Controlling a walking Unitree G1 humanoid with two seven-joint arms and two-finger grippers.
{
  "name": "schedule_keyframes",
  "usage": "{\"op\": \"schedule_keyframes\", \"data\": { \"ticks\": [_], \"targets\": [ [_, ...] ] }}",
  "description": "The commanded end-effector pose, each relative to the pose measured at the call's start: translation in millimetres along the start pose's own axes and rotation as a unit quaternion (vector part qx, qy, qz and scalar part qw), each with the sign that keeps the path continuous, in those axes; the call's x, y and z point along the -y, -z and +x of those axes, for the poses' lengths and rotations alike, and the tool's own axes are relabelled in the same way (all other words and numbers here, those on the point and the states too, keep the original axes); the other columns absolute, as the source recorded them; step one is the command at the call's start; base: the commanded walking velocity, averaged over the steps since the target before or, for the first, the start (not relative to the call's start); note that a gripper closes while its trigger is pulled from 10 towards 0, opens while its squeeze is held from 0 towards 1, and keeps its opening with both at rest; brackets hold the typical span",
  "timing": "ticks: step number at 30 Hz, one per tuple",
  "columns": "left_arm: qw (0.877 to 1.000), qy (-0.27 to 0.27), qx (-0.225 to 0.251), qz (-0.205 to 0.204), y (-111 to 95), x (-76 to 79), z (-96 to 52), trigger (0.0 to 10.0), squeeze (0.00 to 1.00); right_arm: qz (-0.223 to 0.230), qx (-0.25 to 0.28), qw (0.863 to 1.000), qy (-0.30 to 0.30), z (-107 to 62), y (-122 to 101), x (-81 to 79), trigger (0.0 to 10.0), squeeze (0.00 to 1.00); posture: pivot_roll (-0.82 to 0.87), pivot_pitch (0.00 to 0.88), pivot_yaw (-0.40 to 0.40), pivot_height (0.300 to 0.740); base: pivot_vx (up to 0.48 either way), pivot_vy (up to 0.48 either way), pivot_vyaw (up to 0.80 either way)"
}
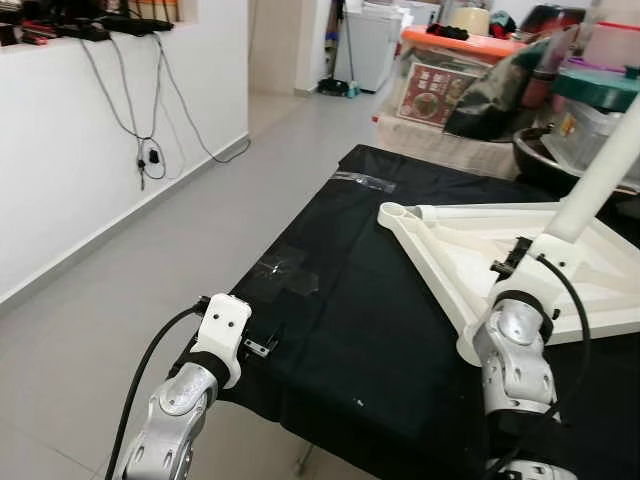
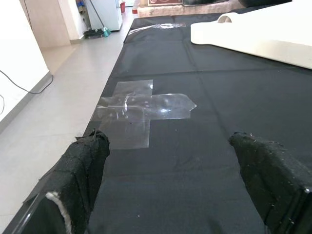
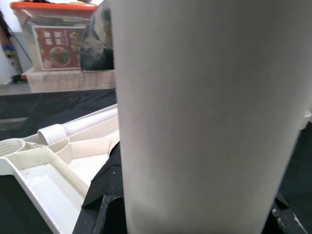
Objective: Building children table
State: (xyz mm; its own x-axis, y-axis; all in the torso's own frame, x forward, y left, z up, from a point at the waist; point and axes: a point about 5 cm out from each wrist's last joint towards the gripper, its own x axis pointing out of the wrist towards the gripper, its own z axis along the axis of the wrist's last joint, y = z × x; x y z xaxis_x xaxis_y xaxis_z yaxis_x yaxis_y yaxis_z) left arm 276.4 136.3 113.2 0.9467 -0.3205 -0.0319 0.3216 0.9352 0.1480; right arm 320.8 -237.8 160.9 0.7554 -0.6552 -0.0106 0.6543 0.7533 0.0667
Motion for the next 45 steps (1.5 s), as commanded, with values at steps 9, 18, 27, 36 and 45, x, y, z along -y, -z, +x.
{"op": "schedule_keyframes", "data": {
  "ticks": [9, 18, 27, 36, 45],
  "targets": [
    [1.000, 0.006, -0.004, 0.000, 2, 2.5, -1.8, 10.0, 0.00, 0.005, -0.038, 0.998, -0.045, -16.1, 13, 9.5, 10.0, 1.00, 0.07, 0.000, -0.113, 0.740, 0.000, 0.000, 0.00],
    [1.000, 0.005, -0.006, 0.000, 4, 1.5, -2.9, 10.0, 0.00, -0.039, -0.041, 0.987, -0.152, -59.4, 14, 15.1, 10.0, 1.00, 0.04, 0.000, -0.115, 0.740, 0.000, 0.000, 0.00],
    [1.000, 0.008, -0.007, 0.000, 5, -0.5, -1.8, 10.0, 0.00, -0.054, -0.083, 0.955, -0.278, -93.6, 16, 25.7, 10.0, 1.00, -0.01, 0.000, -0.087, 0.740, 0.000, 0.000, 0.00],
    [1.000, 0.012, -0.004, 0.002, 3, 0.7, 2.2, 10.0, 0.00, -0.063, -0.124, 0.849, -0.510, -115.0, 14, -9.0, 10.0, 0.01, 0.02, 0.000, -0.102, 0.740, 0.000, 0.000, 0.00],
    [1.000, 0.005, -0.002, 0.003, 2, -2.7, 2.0, 10.0, 0.00, -0.103, -0.126, 0.855, -0.492, -92.5, 16, -25.7, 10.0, 0.00, 0.04, 0.000, -0.106, 0.740, 0.000, 0.000, 0.00]
  ]
}}
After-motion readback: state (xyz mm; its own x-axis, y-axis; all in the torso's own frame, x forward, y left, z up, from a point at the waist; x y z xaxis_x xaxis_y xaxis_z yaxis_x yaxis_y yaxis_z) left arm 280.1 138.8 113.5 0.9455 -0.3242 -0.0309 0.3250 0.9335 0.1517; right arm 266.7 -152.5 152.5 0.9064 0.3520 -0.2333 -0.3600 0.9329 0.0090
